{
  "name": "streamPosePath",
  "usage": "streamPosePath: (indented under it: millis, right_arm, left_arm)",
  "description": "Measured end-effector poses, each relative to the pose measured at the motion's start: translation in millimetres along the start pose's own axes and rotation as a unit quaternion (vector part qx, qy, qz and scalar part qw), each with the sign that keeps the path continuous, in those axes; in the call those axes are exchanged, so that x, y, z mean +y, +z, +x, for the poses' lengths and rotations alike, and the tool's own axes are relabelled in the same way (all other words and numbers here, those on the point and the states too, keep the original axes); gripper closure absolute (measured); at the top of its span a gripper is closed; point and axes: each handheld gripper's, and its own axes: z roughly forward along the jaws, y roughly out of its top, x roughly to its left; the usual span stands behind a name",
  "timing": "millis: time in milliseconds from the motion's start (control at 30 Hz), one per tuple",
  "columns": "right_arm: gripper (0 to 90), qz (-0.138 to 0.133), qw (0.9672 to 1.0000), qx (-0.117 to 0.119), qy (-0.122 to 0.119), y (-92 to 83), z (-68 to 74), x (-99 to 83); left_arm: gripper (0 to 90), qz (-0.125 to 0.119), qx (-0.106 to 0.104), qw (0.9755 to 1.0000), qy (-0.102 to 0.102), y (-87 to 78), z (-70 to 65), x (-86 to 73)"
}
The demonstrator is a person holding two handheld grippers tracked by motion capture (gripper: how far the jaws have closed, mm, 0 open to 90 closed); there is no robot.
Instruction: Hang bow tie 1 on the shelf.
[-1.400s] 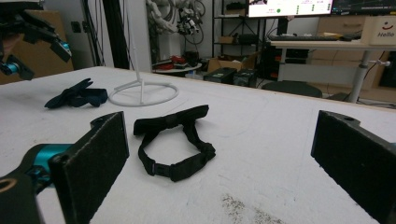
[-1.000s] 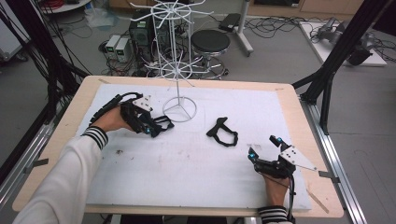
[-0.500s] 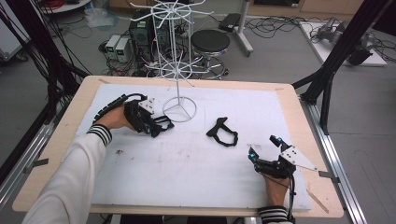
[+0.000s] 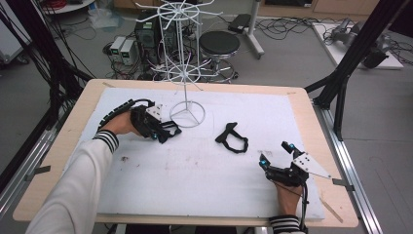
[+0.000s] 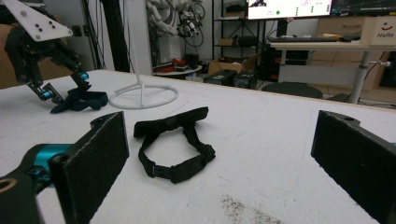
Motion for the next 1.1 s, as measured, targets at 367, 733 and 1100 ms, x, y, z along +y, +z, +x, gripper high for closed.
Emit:
streamPosePath:
  millis: [367,733,1100]
  right_arm:
    - [3.3,-0.002,1.0,0.0,-0.002,-0.1,-0.4,-0.2]
    - [3.3,-0.003,1.0,-0.001,-0.002,-0.3,-0.4,-0.3]
    - [3.3,-0.002,1.0,-0.001,0.005,-0.8,-0.1,-0.3]
  left_arm:
    - [57.4,0.01,-0.003,0.9986,-0.051,-0.6,4.3,-2.2]
    - [70.1,0.019,0.011,0.9977,-0.064,1.1,4.0,-3.1]
    - [74.7,0.014,0.025,0.9981,-0.054,-0.4,0.3,-3.2]
